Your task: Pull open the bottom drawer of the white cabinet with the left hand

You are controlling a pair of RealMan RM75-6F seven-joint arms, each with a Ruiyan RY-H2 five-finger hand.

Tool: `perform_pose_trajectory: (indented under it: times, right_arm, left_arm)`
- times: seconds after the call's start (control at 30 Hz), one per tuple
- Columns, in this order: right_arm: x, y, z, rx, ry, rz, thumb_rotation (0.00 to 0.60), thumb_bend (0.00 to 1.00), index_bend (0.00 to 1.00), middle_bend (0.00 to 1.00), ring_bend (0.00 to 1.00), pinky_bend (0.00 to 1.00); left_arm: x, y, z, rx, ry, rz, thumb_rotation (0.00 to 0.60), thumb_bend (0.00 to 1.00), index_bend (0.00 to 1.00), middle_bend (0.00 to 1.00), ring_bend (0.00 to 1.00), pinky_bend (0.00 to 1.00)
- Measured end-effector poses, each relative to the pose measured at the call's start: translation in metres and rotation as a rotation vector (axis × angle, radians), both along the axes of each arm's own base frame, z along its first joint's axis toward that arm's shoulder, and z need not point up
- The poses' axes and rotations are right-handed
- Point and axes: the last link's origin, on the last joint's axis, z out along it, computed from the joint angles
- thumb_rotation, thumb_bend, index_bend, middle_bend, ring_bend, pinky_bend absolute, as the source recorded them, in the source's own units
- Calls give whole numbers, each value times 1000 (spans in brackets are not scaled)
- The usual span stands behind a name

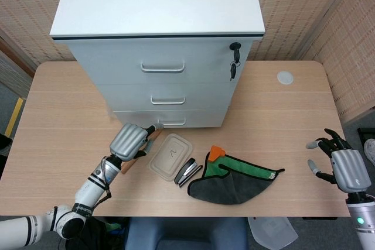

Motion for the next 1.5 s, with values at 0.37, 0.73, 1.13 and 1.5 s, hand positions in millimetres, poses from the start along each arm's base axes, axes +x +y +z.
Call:
perform_pose_trajectory:
  times: [0.37,0.73,1.13,1.5]
  right_arm:
    - [-3,1,8,-18,0,-4,600,289,400,368,261,277]
    - [-6,0,11,-23,-3,-11,600,289,400,368,261,277]
    - [-10,2,13,-26,-3,-25,600,290,400,368,261,277]
    - [-11,2,11,-21,0,-33,600,290,400,368,261,277]
  left_arm:
    - [21,23,-22,11,47,13,600,590,243,1000,1000,1000]
    - [22,35,-38,43,152,52,600,590,247,1000,1000,1000]
    - [21,34,-49,69,244,70,600,590,275,1000,1000,1000]
    - [19,24,-47,54,252,66,600,589,282,1000,1000,1000]
